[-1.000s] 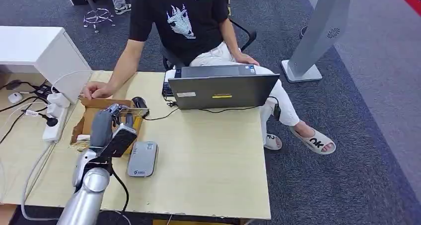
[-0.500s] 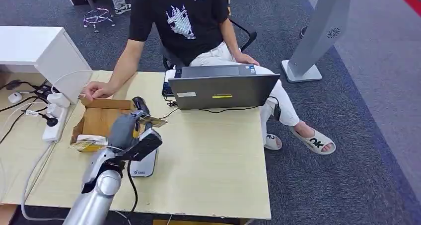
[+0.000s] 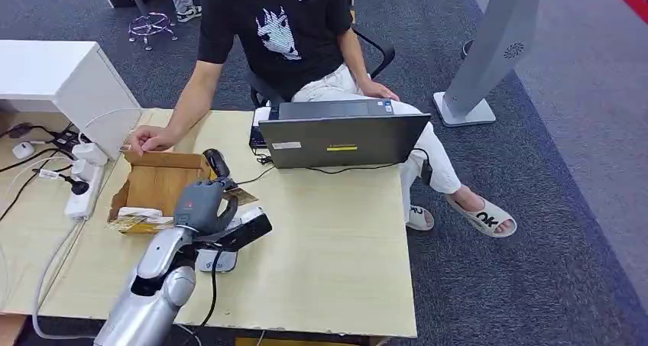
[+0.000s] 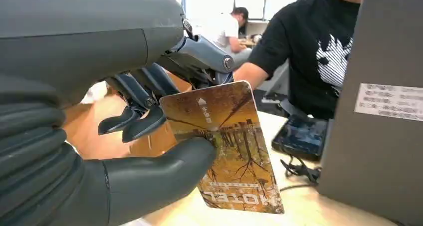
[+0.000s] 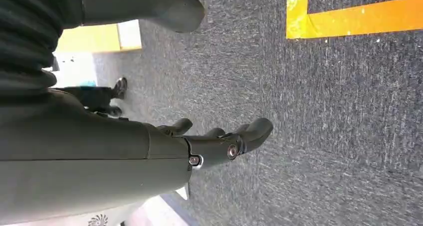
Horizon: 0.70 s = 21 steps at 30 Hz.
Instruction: Pass the card to the sensor for recognition and then transmit it.
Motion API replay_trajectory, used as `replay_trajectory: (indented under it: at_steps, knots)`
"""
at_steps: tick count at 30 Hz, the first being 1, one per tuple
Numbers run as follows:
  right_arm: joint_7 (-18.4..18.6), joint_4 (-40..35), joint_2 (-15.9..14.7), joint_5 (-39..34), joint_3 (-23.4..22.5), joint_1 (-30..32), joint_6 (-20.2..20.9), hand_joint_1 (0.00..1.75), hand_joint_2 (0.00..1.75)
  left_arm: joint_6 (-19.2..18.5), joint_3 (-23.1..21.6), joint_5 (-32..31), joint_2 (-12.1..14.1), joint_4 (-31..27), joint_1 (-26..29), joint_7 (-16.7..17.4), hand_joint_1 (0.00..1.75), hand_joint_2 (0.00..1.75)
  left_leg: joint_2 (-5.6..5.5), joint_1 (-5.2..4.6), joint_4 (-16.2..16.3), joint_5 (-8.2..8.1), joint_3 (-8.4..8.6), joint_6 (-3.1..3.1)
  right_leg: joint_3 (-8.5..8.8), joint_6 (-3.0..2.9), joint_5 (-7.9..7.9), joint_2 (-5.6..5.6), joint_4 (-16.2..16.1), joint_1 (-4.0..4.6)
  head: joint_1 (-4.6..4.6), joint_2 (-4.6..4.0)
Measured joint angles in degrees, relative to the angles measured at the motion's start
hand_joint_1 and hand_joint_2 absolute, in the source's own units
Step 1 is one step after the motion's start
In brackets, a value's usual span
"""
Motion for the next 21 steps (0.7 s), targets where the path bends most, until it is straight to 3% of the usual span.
replay_trajectory:
  at_steps: [11, 21]
  knots:
    - [0.0, 0.0, 0.0, -1.37, -1.16, 0.12, -0.28, 0.0, 1.75, -0.22, -0.74, -3.04, 1.64, -0.35, -0.6, 1.75, 1.75, 1.75, 0.0, 0.0, 0.0, 0.0, -0.01, 0.0, 0.01, 0.0, 0.0, 0.0, 0.0, 0.0, 0.02, 0.0]
    - [0.0, 0.0, 0.31, -2.01, -1.99, 0.39, -0.57, 0.0, 1.75, -0.37, -1.97, -1.16, 3.54, -5.07, 3.84, -0.07, 1.75, 1.75, 0.0, 0.0, -0.01, -0.01, -0.02, 0.0, 0.0, 0.0, -0.01, 0.0, 0.0, 0.0, 0.02, 0.0]
